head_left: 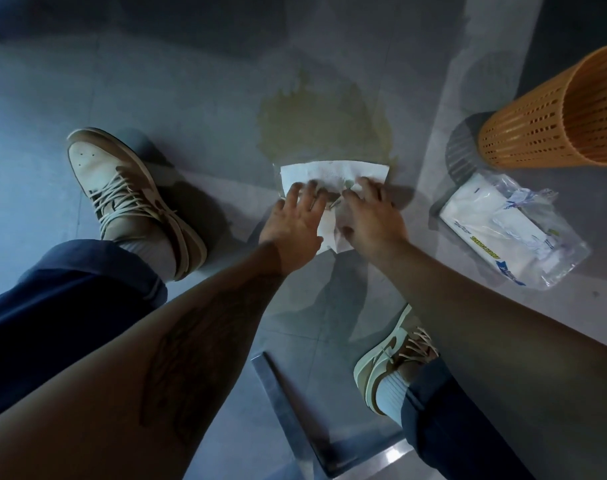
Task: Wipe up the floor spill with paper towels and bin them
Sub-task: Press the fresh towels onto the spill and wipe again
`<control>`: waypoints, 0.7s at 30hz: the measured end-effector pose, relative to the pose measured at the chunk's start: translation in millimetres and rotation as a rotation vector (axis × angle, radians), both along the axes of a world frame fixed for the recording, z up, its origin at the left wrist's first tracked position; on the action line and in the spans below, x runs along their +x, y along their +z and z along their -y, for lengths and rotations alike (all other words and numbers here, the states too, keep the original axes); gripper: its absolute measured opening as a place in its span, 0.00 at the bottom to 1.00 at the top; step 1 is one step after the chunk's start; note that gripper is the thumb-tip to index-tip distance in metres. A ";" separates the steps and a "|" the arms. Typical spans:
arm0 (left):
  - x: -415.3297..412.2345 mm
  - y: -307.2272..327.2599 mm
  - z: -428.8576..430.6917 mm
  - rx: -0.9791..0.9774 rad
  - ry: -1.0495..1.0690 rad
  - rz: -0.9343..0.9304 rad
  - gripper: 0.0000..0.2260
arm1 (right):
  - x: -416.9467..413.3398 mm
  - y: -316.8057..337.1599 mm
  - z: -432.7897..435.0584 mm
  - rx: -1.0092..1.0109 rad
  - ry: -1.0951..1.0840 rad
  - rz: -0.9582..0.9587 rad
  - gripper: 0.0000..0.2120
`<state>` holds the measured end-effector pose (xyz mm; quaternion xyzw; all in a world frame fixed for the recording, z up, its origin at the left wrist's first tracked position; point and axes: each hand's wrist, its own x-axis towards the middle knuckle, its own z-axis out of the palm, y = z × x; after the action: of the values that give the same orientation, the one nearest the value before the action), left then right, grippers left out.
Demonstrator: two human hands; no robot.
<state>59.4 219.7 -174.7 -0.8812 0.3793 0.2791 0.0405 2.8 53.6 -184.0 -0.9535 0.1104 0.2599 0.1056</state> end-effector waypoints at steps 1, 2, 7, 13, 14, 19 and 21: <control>2.0 -5.2 1.1 0.045 -0.019 0.006 0.38 | 0.7 -1.8 0.0 -0.015 0.006 0.008 0.33; 2.6 -10.2 1.3 0.069 -0.040 0.037 0.38 | 1.2 -3.3 0.5 -0.027 0.015 0.015 0.31; -0.7 -15.2 -3.2 0.024 -0.046 0.099 0.35 | -2.8 -4.5 -3.1 0.071 0.087 0.076 0.19; -1.4 -14.4 -15.0 -0.039 -0.043 0.020 0.21 | -10.5 -3.3 -11.5 0.057 0.155 0.169 0.16; -1.6 -12.9 -16.3 -0.044 -0.037 0.006 0.20 | -11.6 -3.5 -10.2 0.071 0.164 0.197 0.14; -5.1 -5.7 -24.4 -0.073 -0.052 -0.033 0.15 | -17.2 -2.6 -7.3 0.194 0.201 0.216 0.13; -4.0 -2.6 -26.8 -0.079 -0.027 -0.047 0.13 | -15.3 -1.1 -8.1 0.252 0.204 0.179 0.13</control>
<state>55.4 246.5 -177.2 -0.8700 0.4029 0.2841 0.0005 -12.5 61.7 -185.2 -0.9582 -0.0300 0.1952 0.2068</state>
